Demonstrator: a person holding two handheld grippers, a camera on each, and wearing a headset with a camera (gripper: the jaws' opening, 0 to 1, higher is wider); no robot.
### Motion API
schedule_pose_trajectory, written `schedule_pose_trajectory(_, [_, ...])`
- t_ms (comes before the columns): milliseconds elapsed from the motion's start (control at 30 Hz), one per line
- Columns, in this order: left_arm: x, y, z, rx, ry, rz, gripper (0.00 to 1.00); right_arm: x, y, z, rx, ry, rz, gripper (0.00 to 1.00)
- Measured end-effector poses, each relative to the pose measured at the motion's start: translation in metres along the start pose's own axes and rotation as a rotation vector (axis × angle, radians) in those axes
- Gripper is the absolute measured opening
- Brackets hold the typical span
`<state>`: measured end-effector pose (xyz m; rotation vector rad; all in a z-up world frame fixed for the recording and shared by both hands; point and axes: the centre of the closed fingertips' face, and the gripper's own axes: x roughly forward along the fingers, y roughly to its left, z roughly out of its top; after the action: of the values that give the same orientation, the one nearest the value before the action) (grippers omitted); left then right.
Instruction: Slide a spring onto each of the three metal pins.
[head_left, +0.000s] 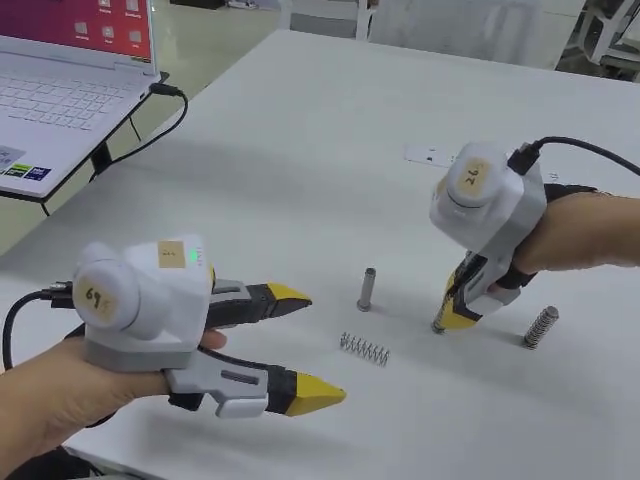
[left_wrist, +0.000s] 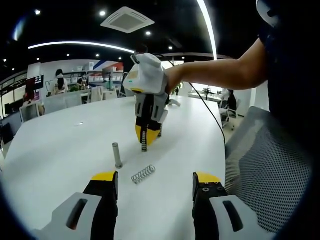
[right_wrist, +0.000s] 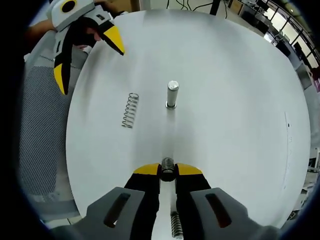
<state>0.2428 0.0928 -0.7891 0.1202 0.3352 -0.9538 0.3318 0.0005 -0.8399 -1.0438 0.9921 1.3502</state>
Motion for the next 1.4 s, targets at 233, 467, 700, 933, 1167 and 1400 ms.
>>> schedule_pose_trajectory(233, [0.000, 0.001, 0.000, -0.003, -0.001, 0.001, 0.55, 0.003, -0.003, -0.002, -0.002, 0.004, -0.004, 0.12])
schedule_pose_trajectory(467, [0.000, 0.001, -0.001, -0.004, 0.001, 0.003, 0.55, 0.004, -0.006, -0.005, 0.007, 0.000, -0.009, 0.18])
schedule_pose_trajectory(700, [0.000, -0.001, 0.000, -0.002, 0.001, 0.003, 0.55, 0.002, -0.005, -0.012, 0.029, -0.007, -0.010, 0.19])
schedule_pose_trajectory(933, [-0.001, -0.002, 0.000, -0.002, 0.002, 0.003, 0.55, -0.001, 0.001, -0.018, 0.043, -0.001, -0.013, 0.20])
schedule_pose_trajectory(1167, [0.000, -0.003, 0.001, 0.001, 0.003, 0.002, 0.55, -0.002, 0.009, -0.024, 0.060, -0.009, -0.017, 0.20])
schedule_pose_trajectory(1400, [0.002, -0.005, 0.000, 0.003, 0.007, -0.006, 0.55, -0.003, 0.020, -0.027, 0.076, -0.018, -0.016, 0.20])
